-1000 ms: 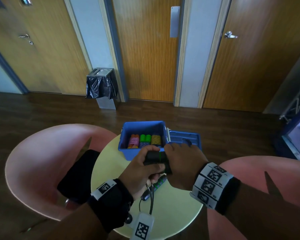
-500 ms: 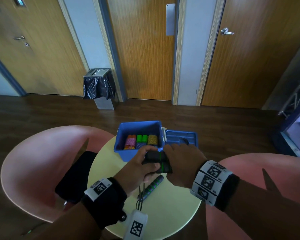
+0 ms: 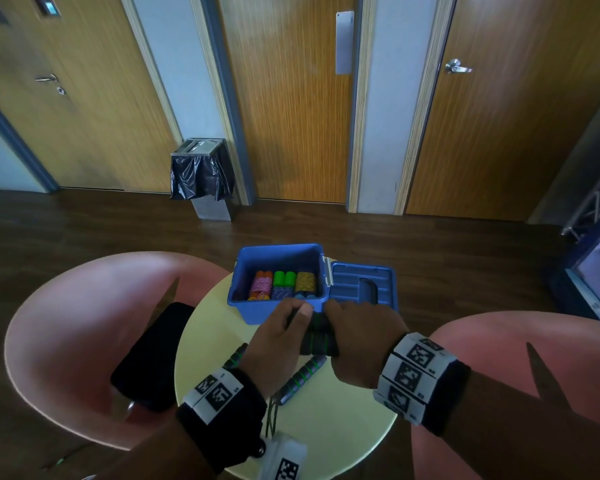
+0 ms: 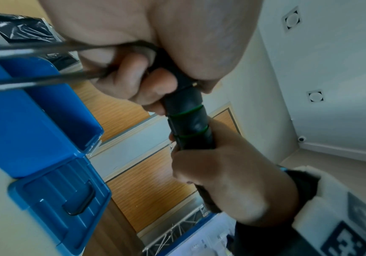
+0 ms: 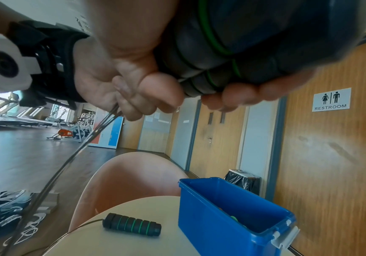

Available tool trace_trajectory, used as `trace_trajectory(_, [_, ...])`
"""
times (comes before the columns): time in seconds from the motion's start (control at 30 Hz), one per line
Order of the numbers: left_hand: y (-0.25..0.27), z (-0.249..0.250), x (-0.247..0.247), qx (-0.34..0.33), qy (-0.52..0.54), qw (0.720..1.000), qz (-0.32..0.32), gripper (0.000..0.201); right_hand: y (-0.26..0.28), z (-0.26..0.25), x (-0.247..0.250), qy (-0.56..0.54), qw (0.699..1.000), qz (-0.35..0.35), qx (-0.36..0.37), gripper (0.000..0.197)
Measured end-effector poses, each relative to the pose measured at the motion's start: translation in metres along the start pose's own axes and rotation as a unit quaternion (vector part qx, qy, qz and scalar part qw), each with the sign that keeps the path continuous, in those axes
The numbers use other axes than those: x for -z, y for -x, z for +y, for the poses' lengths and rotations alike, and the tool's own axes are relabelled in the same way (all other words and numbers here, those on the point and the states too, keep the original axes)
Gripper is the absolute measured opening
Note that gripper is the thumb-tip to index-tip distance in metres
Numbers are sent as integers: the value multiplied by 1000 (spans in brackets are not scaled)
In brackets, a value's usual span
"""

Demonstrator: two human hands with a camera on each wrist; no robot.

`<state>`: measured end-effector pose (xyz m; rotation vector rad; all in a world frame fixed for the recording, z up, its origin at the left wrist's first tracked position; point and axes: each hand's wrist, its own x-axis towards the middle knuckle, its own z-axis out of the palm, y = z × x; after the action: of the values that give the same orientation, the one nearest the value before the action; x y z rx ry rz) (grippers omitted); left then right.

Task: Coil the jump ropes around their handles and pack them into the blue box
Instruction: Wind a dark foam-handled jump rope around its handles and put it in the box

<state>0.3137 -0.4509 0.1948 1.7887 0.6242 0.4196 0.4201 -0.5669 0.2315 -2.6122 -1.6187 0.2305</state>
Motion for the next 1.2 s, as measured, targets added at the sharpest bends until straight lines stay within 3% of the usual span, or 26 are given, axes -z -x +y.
trace_trajectory(0.17, [3,-1,19,5,29,1000,-12,24,-6,11,-7,-136,985,-76,-79,16])
trace_trajectory(0.3, [8,-15,30,9,62,998,30,33,-7,6,-18,-363,923,-73,-107,24])
trace_trajectory(0.4, [13,-16,31,6,103,994,37,32,-15,-11,-23,-541,828,-42,-139,20])
trace_trajectory(0.5, [12,-15,38,17,109,994,25,32,-28,-33,-26,-708,682,-35,-180,23])
trace_trajectory(0.57, [9,-17,49,13,86,996,13,32,-36,-48,-27,-777,601,-58,-178,29])
trace_trajectory(0.67, [4,-18,72,6,65,998,20,28,-47,-67,-26,-830,524,-101,-162,36])
trace_trajectory(0.8, [1,-17,107,8,87,996,13,25,-59,-92,-17,-852,495,-109,-129,40])
trace_trajectory(0.97, [2,-4,142,-20,83,996,-23,31,-80,-129,-8,-835,529,-87,-125,26])
trace_trajectory(1.03, [0,0,153,-7,112,993,-35,33,-87,-143,-6,-838,530,-57,-114,22])
trace_trajectory(1.13, [-2,5,170,34,165,984,-56,32,-100,-159,-5,-857,500,12,-125,42])
trace_trajectory(1.2, [-1,5,178,37,180,980,-82,32,-106,-168,0,-857,486,65,-155,36])
